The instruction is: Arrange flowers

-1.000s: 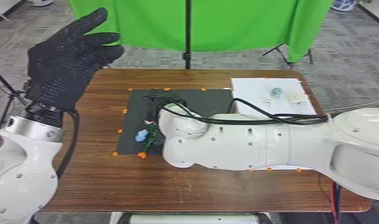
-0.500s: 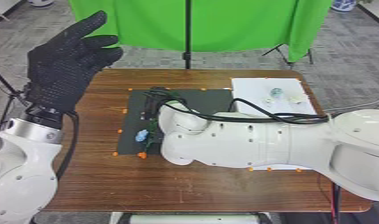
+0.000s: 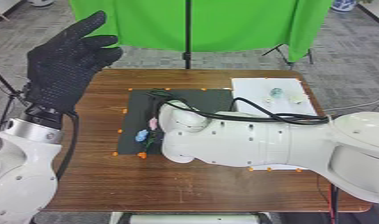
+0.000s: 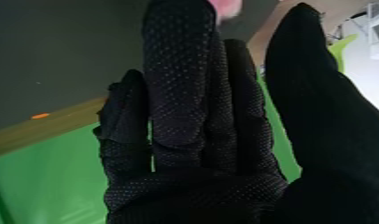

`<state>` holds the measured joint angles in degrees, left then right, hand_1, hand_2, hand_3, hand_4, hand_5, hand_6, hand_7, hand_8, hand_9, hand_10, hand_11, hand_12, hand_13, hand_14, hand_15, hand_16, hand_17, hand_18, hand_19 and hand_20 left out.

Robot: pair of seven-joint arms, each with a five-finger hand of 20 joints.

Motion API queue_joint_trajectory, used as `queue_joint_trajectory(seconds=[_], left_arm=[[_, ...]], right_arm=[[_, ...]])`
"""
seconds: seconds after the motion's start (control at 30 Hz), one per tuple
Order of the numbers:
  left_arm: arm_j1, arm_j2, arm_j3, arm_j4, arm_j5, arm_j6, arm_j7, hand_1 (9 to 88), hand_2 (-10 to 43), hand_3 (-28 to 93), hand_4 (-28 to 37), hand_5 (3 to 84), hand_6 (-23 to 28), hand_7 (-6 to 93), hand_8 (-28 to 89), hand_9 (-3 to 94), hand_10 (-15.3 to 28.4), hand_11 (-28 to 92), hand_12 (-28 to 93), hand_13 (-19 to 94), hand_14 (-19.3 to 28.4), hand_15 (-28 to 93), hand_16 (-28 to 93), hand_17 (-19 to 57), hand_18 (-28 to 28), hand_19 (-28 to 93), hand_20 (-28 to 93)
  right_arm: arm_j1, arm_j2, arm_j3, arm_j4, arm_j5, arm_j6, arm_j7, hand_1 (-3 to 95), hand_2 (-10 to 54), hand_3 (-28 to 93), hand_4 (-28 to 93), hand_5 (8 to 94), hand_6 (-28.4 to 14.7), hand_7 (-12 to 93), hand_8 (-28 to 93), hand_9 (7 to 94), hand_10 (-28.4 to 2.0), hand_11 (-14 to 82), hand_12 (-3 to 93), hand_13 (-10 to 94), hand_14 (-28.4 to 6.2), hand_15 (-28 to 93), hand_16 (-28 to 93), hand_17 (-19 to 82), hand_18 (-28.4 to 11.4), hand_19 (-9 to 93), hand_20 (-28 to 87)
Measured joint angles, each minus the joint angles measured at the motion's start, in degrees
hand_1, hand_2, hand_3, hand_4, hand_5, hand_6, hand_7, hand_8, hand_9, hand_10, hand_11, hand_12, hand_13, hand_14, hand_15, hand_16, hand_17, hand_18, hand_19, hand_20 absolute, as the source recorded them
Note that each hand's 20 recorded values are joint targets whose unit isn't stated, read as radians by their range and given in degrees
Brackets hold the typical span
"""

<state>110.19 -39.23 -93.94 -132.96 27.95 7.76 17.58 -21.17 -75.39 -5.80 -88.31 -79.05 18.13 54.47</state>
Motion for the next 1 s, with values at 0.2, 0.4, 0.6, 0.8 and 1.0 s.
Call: queue_joint_trajectory(seconds=[0.2, 0.4, 0.6, 0.8, 1.0], left_arm=[[1.4, -0.12, -1.24, -0.16, 0.0, 0.1, 0.12, 23.0, 7.8, 79, -22.5, 37.9, 10.0, 14.8, -10, 35.9, 22.2, 35, 12, 27, 28.4, 62, -13, -5.0, 25.0, 63, 24], [5.2, -0.14, -4.1, -1.02, -0.03, 0.72, 0.58, 23.0, 7.8, 79, -22.5, 38.0, 10.0, 14.7, -10, 35.9, 22.2, 35, 12, 27, 28.4, 62, -13, -4.9, 25.0, 63, 24], [10.5, -1.16, -8.27, -2.88, -0.06, 2.75, 0.91, 23.0, 7.8, 79, -22.5, 38.0, 9.9, 14.8, -10, 35.9, 22.3, 35, 12, 27, 28.4, 62, -13, -4.9, 25.0, 63, 24], [17.0, -3.27, -10.76, -4.59, -0.06, 5.09, 2.19, 23.0, 7.8, 79, -22.6, 37.9, 9.9, 14.8, -10, 36.0, 22.2, 34, 12, 27, 28.4, 62, -13, -4.9, 25.0, 63, 24], [19.6, -4.79, -10.99, -4.96, -0.06, 5.65, 2.17, 23.0, 7.8, 79, -22.6, 37.9, 9.9, 14.8, -10, 35.9, 22.1, 35, 12, 27, 28.4, 62, -13, -4.9, 24.9, 63, 24]], right_arm=[[0.0, 0.3, 0.0, -0.1, 0.3, 1.0, -0.4, 49.3, -9.5, 63, -28, 60.2, 3.3, 15, -13, 70.4, -8.5, 13.0, 10.4, 82, -4.3, 50, 17, 38, -17.3, 93, 26], [1.2, 1.0, -1.3, -1.3, 0.6, 5.5, -1.7, 47.4, -9.1, 65, -28, 54.8, 3.1, 16, -14, 63.8, -7.4, 11.9, 9.5, 80, -4.5, 48, 16, 37, -16.5, 93, 21], [0.8, 2.7, 2.1, -3.2, 0.3, 4.6, -4.3, 37.0, -2.6, 73, -28, 55.3, 1.8, 15, -13, 65.7, -9.1, 11.5, 9.9, 79, -5.8, 49, 16, 36, -17.4, 93, 21], [-1.8, 5.7, 6.5, -6.4, -1.7, 0.3, -6.4, 29.3, 8.3, 77, -27, 64.3, -0.9, 15, -12, 78.6, -12.9, 22.3, 14.7, 80, -7.2, 64, 17, 40, -20.4, 93, 37], [-7.8, 10.9, 12.6, -10.9, -6.0, -13.2, -7.3, 26.9, 10.1, 79, -24, 71.9, -0.8, 16, -12, 76.5, -13.9, 20.4, 14.3, 78, -8.8, 66, 17, 40, -21.0, 93, 36]])
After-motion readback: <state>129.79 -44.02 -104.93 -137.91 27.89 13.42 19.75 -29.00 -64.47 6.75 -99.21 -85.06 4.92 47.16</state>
